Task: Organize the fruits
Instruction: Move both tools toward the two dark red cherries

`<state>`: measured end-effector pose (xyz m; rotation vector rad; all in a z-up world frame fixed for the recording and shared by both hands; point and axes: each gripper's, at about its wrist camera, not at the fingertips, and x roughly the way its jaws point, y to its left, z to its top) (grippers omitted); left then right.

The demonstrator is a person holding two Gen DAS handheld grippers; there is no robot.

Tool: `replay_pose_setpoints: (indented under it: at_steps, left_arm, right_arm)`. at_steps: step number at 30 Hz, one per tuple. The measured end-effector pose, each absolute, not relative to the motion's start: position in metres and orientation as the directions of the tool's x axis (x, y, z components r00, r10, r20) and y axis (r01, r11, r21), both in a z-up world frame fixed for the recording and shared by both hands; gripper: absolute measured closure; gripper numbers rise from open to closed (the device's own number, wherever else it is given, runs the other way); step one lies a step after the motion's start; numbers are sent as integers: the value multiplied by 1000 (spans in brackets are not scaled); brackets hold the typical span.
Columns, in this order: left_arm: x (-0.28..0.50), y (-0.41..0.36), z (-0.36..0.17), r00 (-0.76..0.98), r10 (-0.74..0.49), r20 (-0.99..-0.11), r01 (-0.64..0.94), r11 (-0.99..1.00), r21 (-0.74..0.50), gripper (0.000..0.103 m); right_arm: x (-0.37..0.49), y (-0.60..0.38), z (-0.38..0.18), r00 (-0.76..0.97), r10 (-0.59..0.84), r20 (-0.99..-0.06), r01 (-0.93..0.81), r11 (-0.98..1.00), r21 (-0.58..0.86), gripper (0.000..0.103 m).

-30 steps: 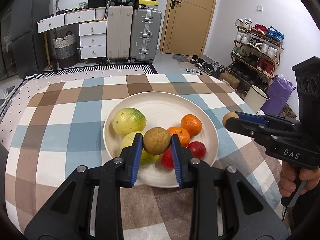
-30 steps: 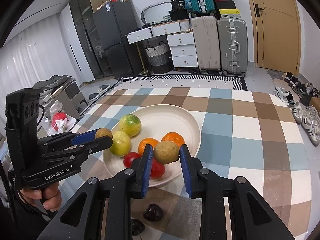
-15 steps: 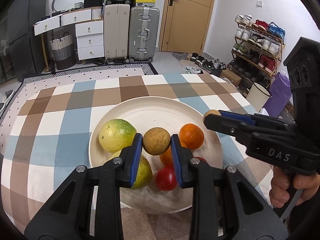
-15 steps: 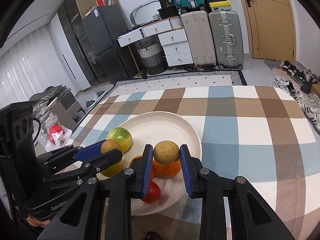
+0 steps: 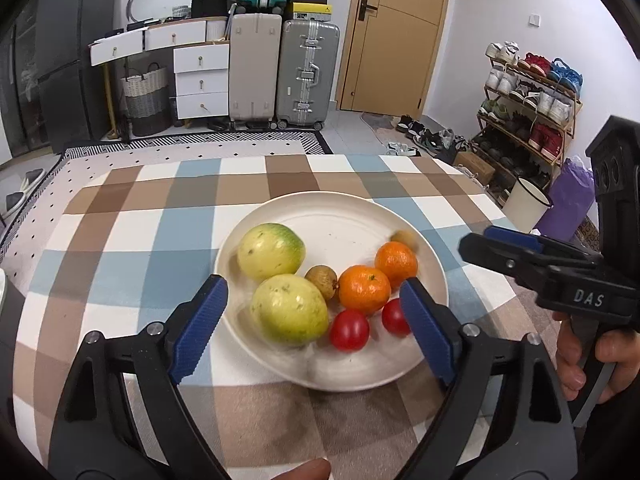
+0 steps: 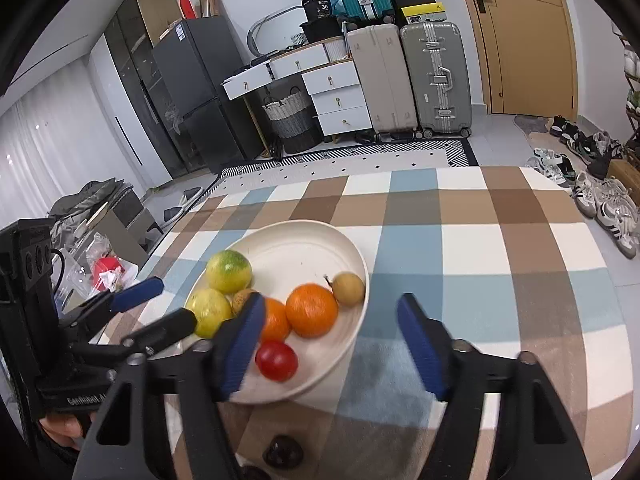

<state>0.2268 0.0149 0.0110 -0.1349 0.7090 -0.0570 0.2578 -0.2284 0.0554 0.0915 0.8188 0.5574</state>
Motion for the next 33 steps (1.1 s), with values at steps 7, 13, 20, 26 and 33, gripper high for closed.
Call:
replay_pose_setpoints:
  at_steps: [7, 13, 20, 26, 33]
  left_arm:
    - [183, 20, 20, 777, -63, -626, -24, 991, -130, 1]
    - [154, 20, 23, 785, -55, -617, -36, 990, -133, 1]
    - [126, 18, 24, 795, -43, -605, -53, 989, -139, 1]
    - [112, 16, 22, 791, -41, -610, -61, 987, -146, 1]
    - [109, 5, 11, 773, -56, -632, -51, 987, -151, 1]
  right_arm:
    - [225, -250, 62, 558, 485, -674, -426, 864, 269, 1]
    - [202, -256, 69, 561, 470, -681, -435, 868, 239, 1]
    - [181, -254, 68, 549, 462, -696, -456, 864, 214, 1]
    - [171, -247, 60, 538, 429, -726, -466, 869, 168, 1]
    - [164, -243, 50, 506, 417, -755, -497, 856, 140, 1]
